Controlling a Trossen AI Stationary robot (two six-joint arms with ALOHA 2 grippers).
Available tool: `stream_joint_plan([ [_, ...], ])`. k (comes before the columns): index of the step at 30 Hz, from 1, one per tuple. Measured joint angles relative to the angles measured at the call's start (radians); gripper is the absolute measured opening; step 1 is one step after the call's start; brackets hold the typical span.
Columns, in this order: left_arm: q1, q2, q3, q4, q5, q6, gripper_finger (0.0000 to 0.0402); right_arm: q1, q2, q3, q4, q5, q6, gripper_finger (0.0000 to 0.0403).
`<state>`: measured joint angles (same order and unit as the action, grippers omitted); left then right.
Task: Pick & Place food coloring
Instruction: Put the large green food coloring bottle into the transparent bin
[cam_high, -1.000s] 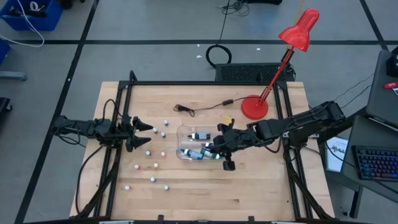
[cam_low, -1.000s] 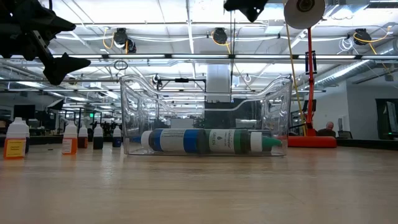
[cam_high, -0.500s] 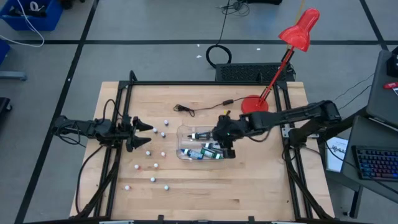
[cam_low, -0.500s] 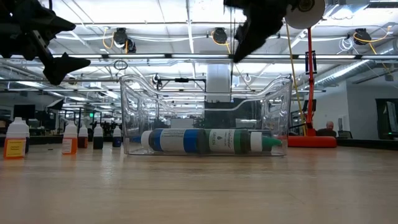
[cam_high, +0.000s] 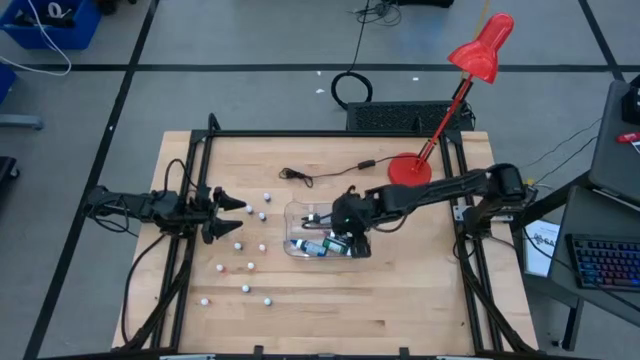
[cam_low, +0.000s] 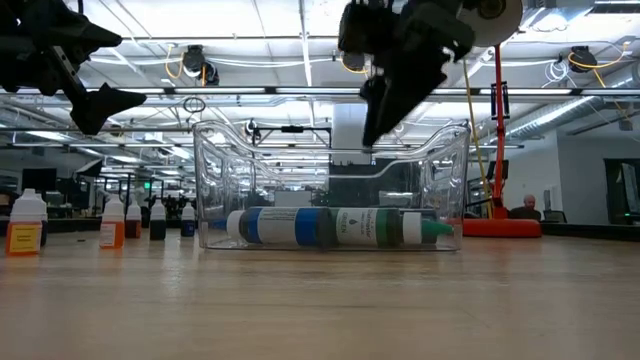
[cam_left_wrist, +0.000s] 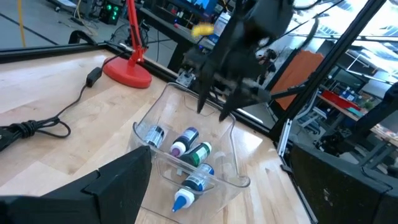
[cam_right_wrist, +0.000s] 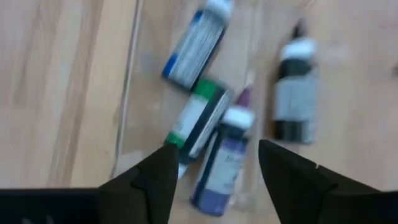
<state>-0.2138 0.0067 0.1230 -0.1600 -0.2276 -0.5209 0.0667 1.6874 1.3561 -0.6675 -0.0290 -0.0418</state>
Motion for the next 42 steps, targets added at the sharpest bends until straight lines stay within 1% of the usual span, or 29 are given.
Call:
stream_joint_plan([
  [2, 0.0, 0.0, 0.0, 0.0, 0.0, 0.0, 0.0379, -0.012, -0.065, -0.024, 0.016, 0.002, 0.008, 0.0191],
  [4, 0.0, 0.0, 0.0, -0.001, 0.0, 0.0, 0.0379, -0.022, -0.156, -0.093, 0.072, 0.005, 0.017, 0.0177],
  [8, 0.0, 0.0, 0.0, -0.001, 0.0, 0.0, 0.0379, -0.049, -0.394, -0.338, 0.32, 0.005, 0.034, 0.015],
  [10, 0.0, 0.0, 0.0, -0.001, 0.0, 0.0, 0.0379, -0.062, -0.521, -0.466, 0.434, 0.042, 0.061, 0.0138],
  [12, 0.0, 0.0, 0.0, -0.001, 0.0, 0.0, 0.0379, -0.071, -0.616, -0.548, 0.46, 0.085, 0.068, 0.013],
  [14, 0.0, 0.0, 0.0, -0.001, 0.0, 0.0, 0.0379, -0.08, -0.64, -0.555, 0.418, 0.088, 0.067, 0.0125],
  [16, 0.0, 0.0, 0.0, -0.001, 0.0, 0.0, 0.0379, -0.076, -0.607, -0.51, 0.35, 0.087, 0.062, 0.0125],
  [19, 0.0, 0.0, 0.0, -0.001, 0.0, 0.0, 0.0379, -0.053, -0.476, -0.369, 0.23, 0.081, 0.055, 0.0132],
  [23, 0.0, 0.0, 0.0, -0.001, 0.0, 0.0, 0.0379, -0.026, -0.218, -0.097, -0.062, 0.074, 0.05, 0.0149],
  [25, 0.0, 0.0, 0.0, -0.001, 0.0, 0.0, 0.0379, -0.016, -0.086, 0.02, -0.197, 0.045, 0.038, 0.0157],
  [28, 0.0, 0.0, 0.0, -0.001, 0.0, 0.0, 0.0379, 0.0, 0.068, 0.148, -0.263, -0.032, 0.024, 0.0166],
  [31, 0.0, 0.0, 0.0, -0.001, 0.0, 0.0, 0.0379, 0.017, 0.168, 0.214, -0.27, -0.123, 0.019, 0.0168],
  [33, 0.0, 0.0, 0.0, -0.001, 0.0, 0.0, 0.0379, 0.024, 0.213, 0.242, -0.273, -0.148, 0.018, 0.0168],
  [42, 0.0, 0.0, 0.0, -0.001, 0.0, 0.0, 0.0379, 0.018, 0.292, 0.253, -0.262, -0.249, 0.033, 0.0165],
])
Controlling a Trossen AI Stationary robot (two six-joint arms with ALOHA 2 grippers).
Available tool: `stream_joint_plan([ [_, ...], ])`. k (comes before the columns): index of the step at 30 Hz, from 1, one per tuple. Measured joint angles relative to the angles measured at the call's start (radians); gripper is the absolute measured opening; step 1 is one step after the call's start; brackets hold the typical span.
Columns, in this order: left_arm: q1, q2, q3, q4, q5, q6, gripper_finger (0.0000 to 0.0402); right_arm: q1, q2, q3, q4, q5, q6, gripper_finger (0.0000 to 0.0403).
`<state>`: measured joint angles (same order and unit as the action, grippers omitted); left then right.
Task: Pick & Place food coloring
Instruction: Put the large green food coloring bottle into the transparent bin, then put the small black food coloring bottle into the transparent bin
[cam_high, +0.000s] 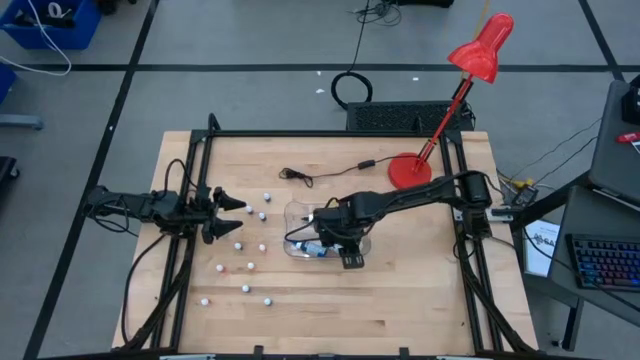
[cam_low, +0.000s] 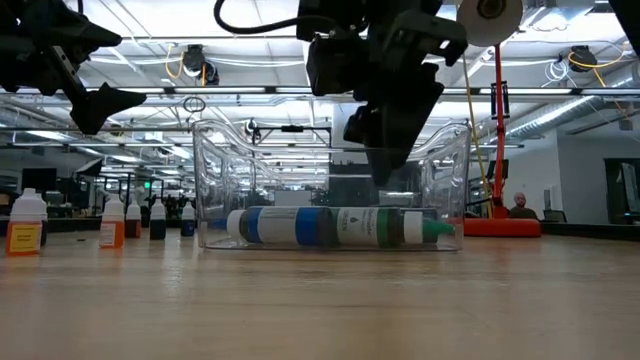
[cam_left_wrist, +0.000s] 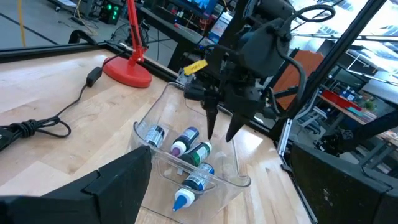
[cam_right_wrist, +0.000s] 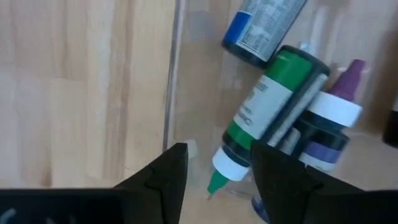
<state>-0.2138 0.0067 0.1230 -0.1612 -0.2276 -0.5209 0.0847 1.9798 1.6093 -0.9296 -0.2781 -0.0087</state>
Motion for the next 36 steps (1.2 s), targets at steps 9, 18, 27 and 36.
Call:
stream_joint_plan([
  [9, 0.0, 0.0, 0.0, 0.0, 0.0, 0.0, 0.0379, -0.05, 0.001, 0.0, -0.015, -0.014, 0.0, 0.016],
  [18, 0.0, 0.0, 0.0, 0.0, 0.0, 0.0, 0.0379, -0.085, -0.069, -0.001, -0.026, 0.003, 0.002, 0.015],
  [27, 0.0, 0.0, 0.0, 0.0, 0.0, 0.0, 0.0379, -0.006, -0.606, -0.368, 0.292, 0.235, 0.001, 0.0015],
  [36, 0.0, 0.0, 0.0, 0.0, 0.0, 0.0, 0.0379, -0.021, -1.334, -1.069, 0.825, 0.408, -0.009, 0.0002],
])
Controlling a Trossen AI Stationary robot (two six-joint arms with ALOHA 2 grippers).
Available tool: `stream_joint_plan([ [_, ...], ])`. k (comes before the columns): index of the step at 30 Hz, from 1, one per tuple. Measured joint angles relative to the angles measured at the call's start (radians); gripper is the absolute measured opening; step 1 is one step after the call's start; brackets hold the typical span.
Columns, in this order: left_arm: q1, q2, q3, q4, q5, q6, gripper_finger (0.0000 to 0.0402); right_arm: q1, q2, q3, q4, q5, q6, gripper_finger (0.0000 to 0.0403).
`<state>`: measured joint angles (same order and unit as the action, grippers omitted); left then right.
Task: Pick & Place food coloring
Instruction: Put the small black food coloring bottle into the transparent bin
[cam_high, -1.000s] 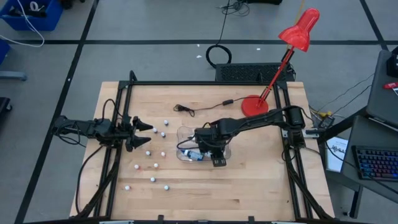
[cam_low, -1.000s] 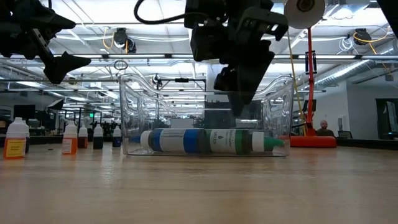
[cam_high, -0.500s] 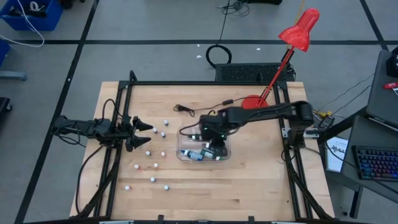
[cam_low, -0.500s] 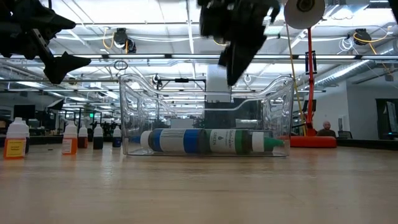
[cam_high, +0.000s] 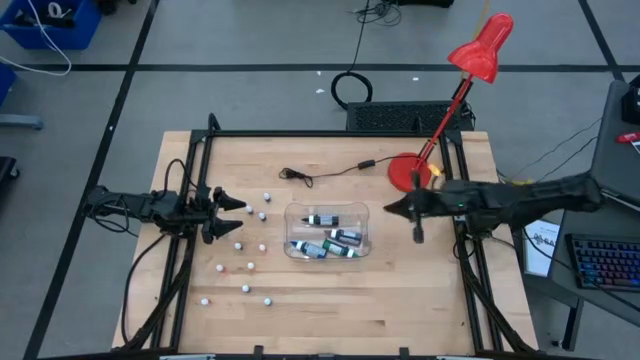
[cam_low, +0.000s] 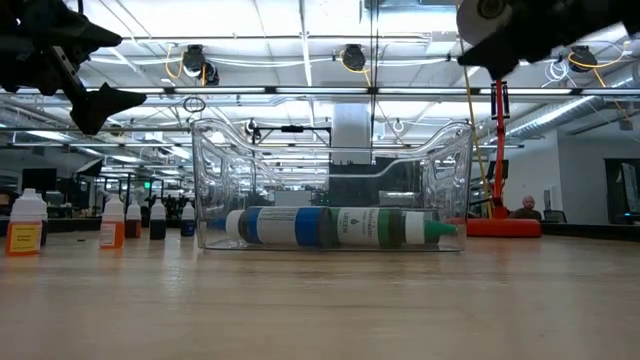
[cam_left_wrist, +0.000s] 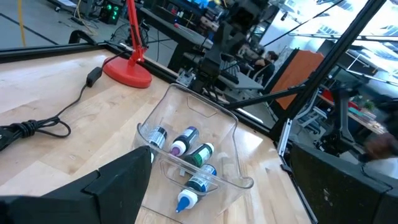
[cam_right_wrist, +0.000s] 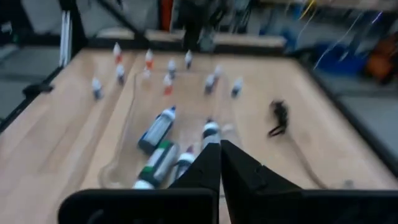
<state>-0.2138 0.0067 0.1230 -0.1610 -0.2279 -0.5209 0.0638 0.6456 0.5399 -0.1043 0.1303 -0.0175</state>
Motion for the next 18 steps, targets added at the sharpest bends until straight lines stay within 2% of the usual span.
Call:
stream_joint_plan([
  [4, 0.0, 0.0, 0.0, 0.0, 0.0, 0.0, 0.0379, -0.052, -0.206, -0.134, 0.069, 0.0, -0.036, 0.0001],
  [8, 0.0, 0.0, 0.0, 0.0, 0.0, 0.0, 0.0379, -0.089, -0.343, -0.2, 0.066, -0.047, -0.06, 0.0],
  [10, 0.0, 0.0, 0.0, 0.0, 0.0, 0.0, 0.0379, -0.1, -0.402, -0.225, 0.07, -0.081, -0.069, 0.0],
  [18, 0.0, 0.0, 0.0, 0.0, 0.0, 0.0, 0.0379, -0.113, -0.576, -0.323, 0.057, -0.108, -0.073, 0.0],
])
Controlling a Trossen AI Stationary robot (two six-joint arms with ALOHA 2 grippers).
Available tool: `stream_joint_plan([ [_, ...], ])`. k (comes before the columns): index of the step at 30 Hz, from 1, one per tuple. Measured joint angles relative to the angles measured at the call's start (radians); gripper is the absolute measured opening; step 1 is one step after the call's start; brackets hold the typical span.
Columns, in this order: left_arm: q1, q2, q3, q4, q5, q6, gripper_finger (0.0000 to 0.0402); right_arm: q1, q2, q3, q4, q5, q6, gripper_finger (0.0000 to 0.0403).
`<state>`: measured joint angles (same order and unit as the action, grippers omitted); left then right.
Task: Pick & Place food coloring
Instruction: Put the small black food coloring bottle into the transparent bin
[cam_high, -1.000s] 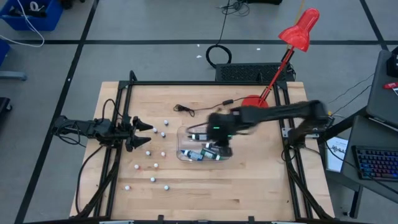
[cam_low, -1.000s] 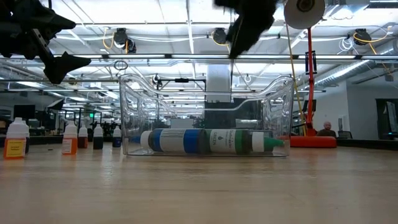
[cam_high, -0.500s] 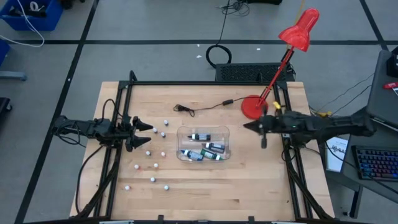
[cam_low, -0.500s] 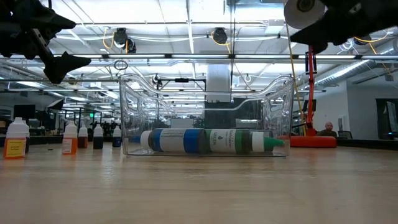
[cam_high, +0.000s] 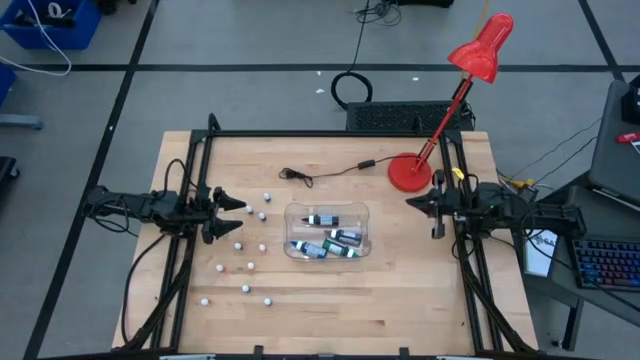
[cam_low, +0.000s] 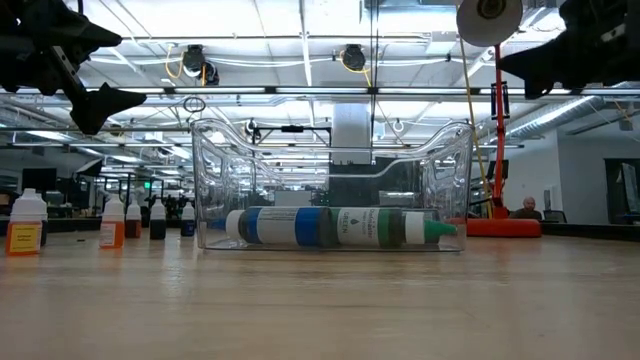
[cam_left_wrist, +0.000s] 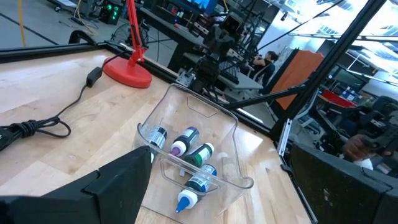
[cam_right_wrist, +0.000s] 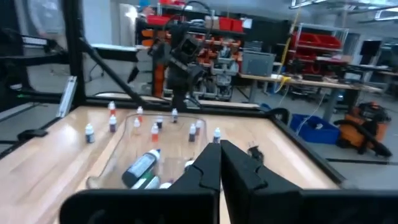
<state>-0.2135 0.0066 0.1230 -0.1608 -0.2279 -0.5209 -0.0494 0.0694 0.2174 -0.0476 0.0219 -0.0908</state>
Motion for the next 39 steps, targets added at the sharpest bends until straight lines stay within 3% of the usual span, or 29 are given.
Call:
stream_joint_plan([
  [15, 0.0, 0.0, 0.0, 0.0, 0.0, 0.0, 0.0379, 0.001, -0.067, -0.093, -0.038, -0.028, 0.018, 0.0],
  [23, 0.0, 0.0, 0.0, 0.0, 0.0, 0.0, 0.0379, 0.001, -0.067, -0.157, 0.028, -0.029, 0.037, 0.0],
  [27, 0.0, 0.0, 0.0, 0.0, 0.0, 0.0, 0.0379, 0.002, -0.067, -0.176, 0.073, -0.078, 0.027, 0.0],
  [34, 0.0, 0.0, 0.0, 0.0, 0.0, 0.0, 0.0379, 0.001, -0.067, -0.179, 0.082, 0.024, 0.079, 0.0],
  [39, 0.0, 0.0, 0.0, 0.002, 0.0, 0.002, 0.0379, 0.001, -0.067, -0.179, 0.082, 0.025, 0.078, 0.0],
])
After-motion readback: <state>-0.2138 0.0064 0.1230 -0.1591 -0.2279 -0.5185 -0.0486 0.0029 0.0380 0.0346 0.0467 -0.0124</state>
